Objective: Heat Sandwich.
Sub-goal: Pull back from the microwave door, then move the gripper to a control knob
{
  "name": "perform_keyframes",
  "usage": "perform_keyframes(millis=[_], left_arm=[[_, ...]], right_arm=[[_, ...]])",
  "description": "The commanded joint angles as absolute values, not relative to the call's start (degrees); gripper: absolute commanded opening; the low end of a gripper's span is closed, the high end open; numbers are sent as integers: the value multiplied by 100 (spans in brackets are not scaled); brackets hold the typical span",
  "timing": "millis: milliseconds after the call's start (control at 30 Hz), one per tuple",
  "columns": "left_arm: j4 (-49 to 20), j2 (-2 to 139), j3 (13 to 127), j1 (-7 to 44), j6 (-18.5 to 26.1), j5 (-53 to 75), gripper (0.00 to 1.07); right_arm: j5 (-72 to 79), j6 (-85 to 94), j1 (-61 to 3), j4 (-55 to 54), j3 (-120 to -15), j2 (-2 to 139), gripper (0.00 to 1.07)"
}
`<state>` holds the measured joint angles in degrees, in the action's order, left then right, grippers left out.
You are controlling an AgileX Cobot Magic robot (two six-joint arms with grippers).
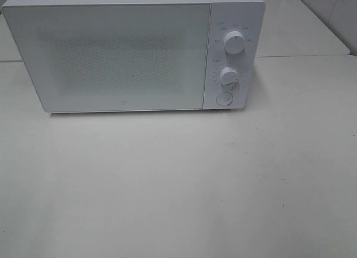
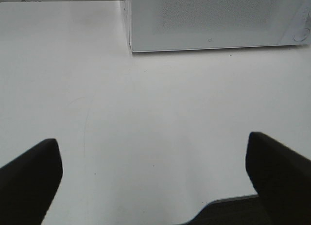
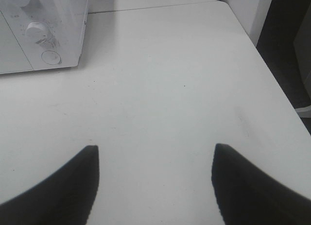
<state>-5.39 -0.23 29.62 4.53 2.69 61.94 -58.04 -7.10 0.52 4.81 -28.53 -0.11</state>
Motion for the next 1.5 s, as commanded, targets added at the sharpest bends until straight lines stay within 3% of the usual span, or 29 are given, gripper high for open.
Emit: perform_keyframes(millis=[33,467,567,700,1500], left_arm=[[-556,-166,2951,441,252,6125,97],[-556,-166,2951,441,252,6125,97],[-556,-166,2951,441,252,6125,97],[-556,-166,2951,441,252,6125,97],[-556,-166,2951,441,252,6125,97]], right_arm=[[-5730,-699,92,493,-2853,-178,66],[-5552,-693,92,556,-3014,-178,68],[-5357,-659,92,625,-3157,-74,82],[-5197,-659,92,682,-3168,258,90],[-2292,-699,92,682,-3128,2693,84]])
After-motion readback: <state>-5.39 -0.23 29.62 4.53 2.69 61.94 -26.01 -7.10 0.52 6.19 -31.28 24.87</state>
